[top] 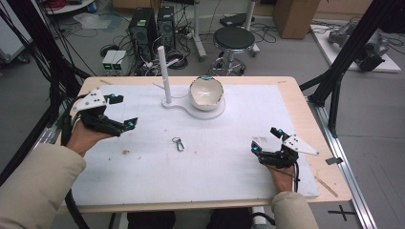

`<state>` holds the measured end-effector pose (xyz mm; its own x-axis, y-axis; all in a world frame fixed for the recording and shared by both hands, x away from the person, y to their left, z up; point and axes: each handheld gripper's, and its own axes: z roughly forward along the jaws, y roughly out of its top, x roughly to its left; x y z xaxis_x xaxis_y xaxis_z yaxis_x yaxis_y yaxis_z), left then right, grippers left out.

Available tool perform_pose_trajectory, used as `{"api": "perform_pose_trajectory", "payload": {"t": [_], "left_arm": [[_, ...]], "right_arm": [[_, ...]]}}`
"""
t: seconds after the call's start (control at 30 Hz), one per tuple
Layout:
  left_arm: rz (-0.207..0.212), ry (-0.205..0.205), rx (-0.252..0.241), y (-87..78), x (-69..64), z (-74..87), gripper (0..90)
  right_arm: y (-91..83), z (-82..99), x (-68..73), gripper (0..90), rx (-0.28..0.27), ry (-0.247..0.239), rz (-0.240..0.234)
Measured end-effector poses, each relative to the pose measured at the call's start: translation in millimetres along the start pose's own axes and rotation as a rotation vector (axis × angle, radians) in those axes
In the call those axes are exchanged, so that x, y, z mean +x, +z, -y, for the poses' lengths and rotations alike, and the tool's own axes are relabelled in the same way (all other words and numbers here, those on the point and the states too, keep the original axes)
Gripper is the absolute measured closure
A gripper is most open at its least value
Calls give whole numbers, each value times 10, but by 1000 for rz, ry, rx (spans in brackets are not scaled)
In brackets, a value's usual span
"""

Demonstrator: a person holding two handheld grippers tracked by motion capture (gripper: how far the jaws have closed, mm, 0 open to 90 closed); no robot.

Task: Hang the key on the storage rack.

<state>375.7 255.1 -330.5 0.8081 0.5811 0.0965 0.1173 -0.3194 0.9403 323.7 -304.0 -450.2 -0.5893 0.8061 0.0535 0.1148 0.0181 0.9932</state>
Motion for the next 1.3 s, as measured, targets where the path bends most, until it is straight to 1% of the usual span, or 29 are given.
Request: {"api": "perform_pose_trajectory", "payload": {"t": [0.07, 0.13, 0.2, 0.23, 0.4, 0.43, 0.5, 0.53, 0.6, 0.63, 0.77, 0.83, 0.97, 1.07, 1.1, 1.17, 1.3], "left_arm": [[23, 14, 33, 101, 17, -57, 17], [47, 30, 54, 193, 26, -115, 17], [63, 37, 67, 277, 18, -159, 17], [77, 43, 79, 334, 15, -182, 17], [133, 79, 154, 559, -26, -220, 17], [143, 81, 166, 601, -44, -223, 17], [163, 98, 189, 685, -74, -221, 17], [174, 105, 202, 726, -90, -219, 17], [190, 116, 221, 804, -117, -206, 17], [199, 113, 224, 845, -130, -191, 17], [235, 127, 289, 997, -166, -114, 17], [255, 130, 314, 1066, -189, -76, 17], [288, 137, 348, 1184, -231, -10, 21], [303, 152, 381, 1252, -247, 32, 20], [302, 147, 392, 1270, -259, 47, 21], [309, 160, 414, 1301, -266, 73, 21], [318, 171, 446, 1348, -294, 116, 21]], "right_arm": [[0, 0, 4, 5, 1, 2, -2], [-2, -1, -2, 5, 2, 1, -3], [-1, -1, -2, 5, 2, 3, -3], [-1, -1, -1, 5, 2, 3, -4], [-2, -1, -1, 5, 2, 8, -6], [-1, 0, -2, 5, 2, 3, -5], [-2, -1, -3, 5, 3, 3, -5], [-3, 0, 0, 5, 4, 9, -4], [-2, 0, -3, 5, 3, 7, -4], [-2, 0, -2, 5, 2, 7, -6], [-1, -1, -3, 5, 2, 4, -6], [-1, -1, -2, 5, 2, 3, -5], [-4, 0, 0, 5, 4, 10, -4], [-3, 0, -4, 5, 3, 8, -4], [-3, 0, -4, 5, 3, 8, -3], [-2, 0, -4, 5, 2, 9, -3], [-3, 1, -6, 5, 2, 11, -3]]}}
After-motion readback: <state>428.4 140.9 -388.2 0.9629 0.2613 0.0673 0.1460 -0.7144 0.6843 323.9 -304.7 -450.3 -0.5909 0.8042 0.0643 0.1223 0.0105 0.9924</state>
